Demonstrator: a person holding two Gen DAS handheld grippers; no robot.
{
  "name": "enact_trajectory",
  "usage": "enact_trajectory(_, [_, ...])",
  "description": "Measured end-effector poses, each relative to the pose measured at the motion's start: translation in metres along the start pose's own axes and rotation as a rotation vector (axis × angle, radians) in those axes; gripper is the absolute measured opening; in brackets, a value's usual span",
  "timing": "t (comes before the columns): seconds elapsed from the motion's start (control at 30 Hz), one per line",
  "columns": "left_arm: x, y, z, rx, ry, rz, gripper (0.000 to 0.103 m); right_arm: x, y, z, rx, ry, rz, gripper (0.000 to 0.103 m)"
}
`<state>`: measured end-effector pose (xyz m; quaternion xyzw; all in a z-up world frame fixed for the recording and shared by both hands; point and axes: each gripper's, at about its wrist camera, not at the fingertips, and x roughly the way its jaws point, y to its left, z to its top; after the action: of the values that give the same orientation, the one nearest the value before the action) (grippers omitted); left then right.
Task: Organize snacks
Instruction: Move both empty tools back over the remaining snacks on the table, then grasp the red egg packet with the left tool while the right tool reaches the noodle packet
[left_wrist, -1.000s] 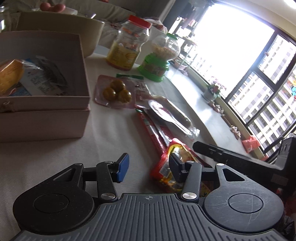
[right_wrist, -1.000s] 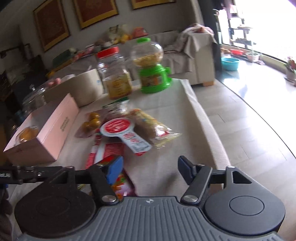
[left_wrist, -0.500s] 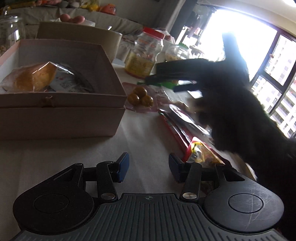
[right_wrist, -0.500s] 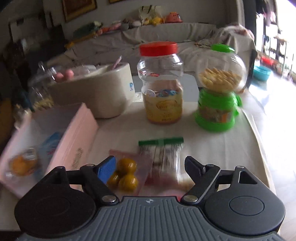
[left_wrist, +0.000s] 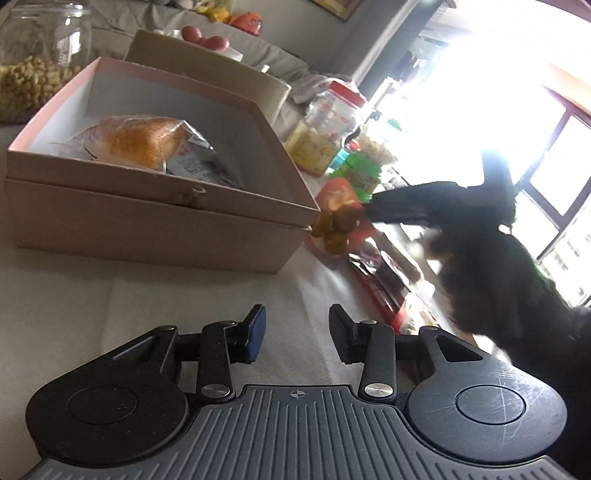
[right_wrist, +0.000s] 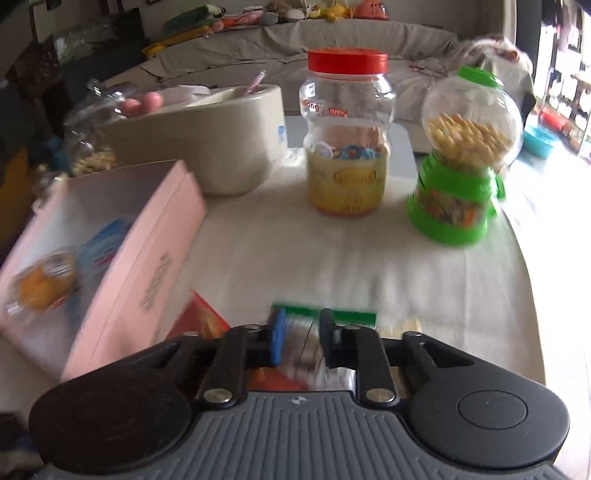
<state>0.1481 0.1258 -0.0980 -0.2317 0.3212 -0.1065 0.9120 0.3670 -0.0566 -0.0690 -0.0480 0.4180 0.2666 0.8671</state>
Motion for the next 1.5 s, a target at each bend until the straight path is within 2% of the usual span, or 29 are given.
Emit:
enact_trajectory(0.1, [-0.002,-0.004,0.0,0.011,0.006,-0.013,0.043,-0.015,0.006,-0.02,0.002,0.05,0.088,0.018])
enact_trajectory(0.2, [-0.001,-0.01,0.002,0.015,0.005,-0.025,0.043,-0.023,0.022,-0.047,-0.064,0.085,0.106,0.018])
enact_trajectory(0.3, [-0.005,-0.018,0.003,0.032,-0.003,-0.009,0.043,-0.037,0.036,-0.066,-0.122,0.062,0.108,0.018])
enact_trajectory(0.4, [-0.005,-0.023,0.006,0.045,-0.01,0.021,0.043,-0.048,0.037,-0.078,-0.107,0.034,0.106,0.018])
enact_trajectory(0.5, [0.006,-0.034,0.012,0.088,0.013,0.061,0.043,-0.064,0.029,-0.085,-0.064,-0.028,0.05,0.019])
enact_trajectory(0.57, [0.015,-0.044,0.015,0.136,0.015,0.09,0.043,-0.079,0.026,-0.094,-0.058,-0.094,-0.024,0.024])
enact_trajectory(0.6, [0.019,-0.048,0.016,0.169,0.013,0.105,0.043,-0.087,0.024,-0.1,-0.051,-0.129,-0.051,0.035])
enact_trajectory(0.63, [0.022,-0.053,0.016,0.207,0.009,0.122,0.043,-0.091,0.021,-0.106,-0.034,-0.154,-0.06,0.052])
enact_trajectory(0.7, [0.033,-0.058,0.018,0.254,0.022,0.163,0.043,-0.099,0.009,-0.116,0.025,-0.189,-0.051,0.067])
enact_trajectory(0.77, [0.043,-0.054,0.019,0.217,0.049,0.165,0.043,-0.104,-0.001,-0.128,0.062,-0.198,-0.059,0.067])
enact_trajectory(0.9, [0.045,-0.053,0.014,0.186,0.067,0.107,0.044,-0.111,-0.018,-0.147,0.106,-0.235,-0.131,0.067])
enact_trajectory(1.07, [0.035,-0.071,0.001,0.192,0.198,-0.068,0.043,-0.105,-0.036,-0.159,0.196,-0.224,-0.136,0.067])
enact_trajectory(1.13, [0.029,-0.08,-0.005,0.237,0.207,-0.099,0.043,-0.104,-0.041,-0.166,0.239,-0.243,-0.117,0.069])
enact_trajectory(1.23, [0.019,-0.084,0.001,0.306,0.131,-0.059,0.043,-0.105,-0.044,-0.168,0.273,-0.26,-0.129,0.07])
enact_trajectory(1.33, [0.034,-0.072,0.019,0.293,0.085,0.018,0.043,-0.107,-0.041,-0.173,0.268,-0.271,-0.148,0.072])
enact_trajectory(1.4, [0.052,-0.071,0.031,0.322,0.082,0.052,0.043,-0.107,-0.037,-0.173,0.255,-0.277,-0.164,0.073])
enact_trajectory(1.5, [0.079,-0.076,0.042,0.364,0.138,0.043,0.043,-0.107,-0.037,-0.173,0.252,-0.277,-0.168,0.075])
